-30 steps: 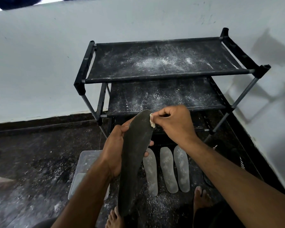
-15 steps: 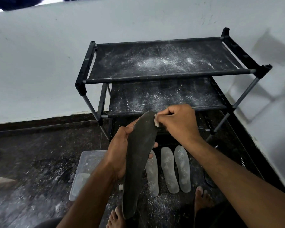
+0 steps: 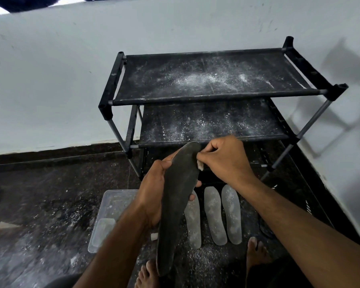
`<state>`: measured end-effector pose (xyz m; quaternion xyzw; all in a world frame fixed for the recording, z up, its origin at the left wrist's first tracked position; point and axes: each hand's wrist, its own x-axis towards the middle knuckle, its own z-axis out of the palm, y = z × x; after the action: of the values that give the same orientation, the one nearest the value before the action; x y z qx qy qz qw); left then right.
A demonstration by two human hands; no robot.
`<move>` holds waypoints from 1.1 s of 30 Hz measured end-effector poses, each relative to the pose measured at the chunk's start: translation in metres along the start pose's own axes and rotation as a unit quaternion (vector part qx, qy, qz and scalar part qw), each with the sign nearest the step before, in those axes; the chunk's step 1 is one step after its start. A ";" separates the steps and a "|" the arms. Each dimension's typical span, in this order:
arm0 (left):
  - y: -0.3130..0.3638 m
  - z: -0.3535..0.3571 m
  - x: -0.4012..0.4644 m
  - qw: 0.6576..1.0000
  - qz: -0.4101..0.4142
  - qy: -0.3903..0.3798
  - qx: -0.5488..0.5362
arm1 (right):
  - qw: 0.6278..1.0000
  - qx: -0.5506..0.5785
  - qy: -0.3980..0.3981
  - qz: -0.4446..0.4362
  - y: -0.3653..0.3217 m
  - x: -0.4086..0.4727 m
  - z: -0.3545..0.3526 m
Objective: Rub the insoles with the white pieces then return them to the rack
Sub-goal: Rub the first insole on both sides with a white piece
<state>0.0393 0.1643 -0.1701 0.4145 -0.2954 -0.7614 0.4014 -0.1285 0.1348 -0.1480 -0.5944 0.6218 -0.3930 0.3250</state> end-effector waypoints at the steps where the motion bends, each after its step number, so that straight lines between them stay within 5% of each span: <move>1: 0.000 0.000 0.000 1.000 0.002 0.002 0.008 | 1.000 0.006 0.014 -0.014 0.000 0.000 0.000; 4: -0.001 0.000 0.000 0.999 0.005 0.004 0.033 | 0.997 0.029 0.040 -0.053 -0.002 -0.003 0.000; 8: -0.001 0.000 0.001 0.999 0.002 0.015 0.040 | 0.996 0.061 -0.052 -0.027 -0.005 -0.010 0.006; 13: -0.003 -0.002 0.003 0.999 -0.006 0.011 0.036 | 0.997 0.023 0.049 -0.050 -0.001 -0.001 0.001; 17: -0.003 -0.001 0.002 0.999 -0.007 0.007 0.044 | 0.996 0.052 -0.069 -0.015 -0.004 -0.009 0.006; 22: -0.005 -0.002 0.003 1.000 -0.019 0.001 0.019 | 0.995 0.004 0.077 -0.064 0.002 0.001 -0.001; 27: -0.004 0.001 -0.001 0.999 -0.025 0.000 0.036 | 0.993 0.001 -0.074 -0.089 0.000 -0.010 0.008; 31: -0.004 0.001 0.000 0.998 -0.038 0.003 0.042 | 0.995 -0.007 0.046 -0.088 0.005 0.000 0.000; 33: -0.006 0.001 0.001 0.998 -0.042 0.003 0.048 | 0.995 -0.007 0.017 -0.100 0.005 -0.003 0.004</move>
<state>0.0360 0.1664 -0.1744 0.4480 -0.3128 -0.7613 0.3493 -0.1274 0.1376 -0.1543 -0.6487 0.5674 -0.4295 0.2697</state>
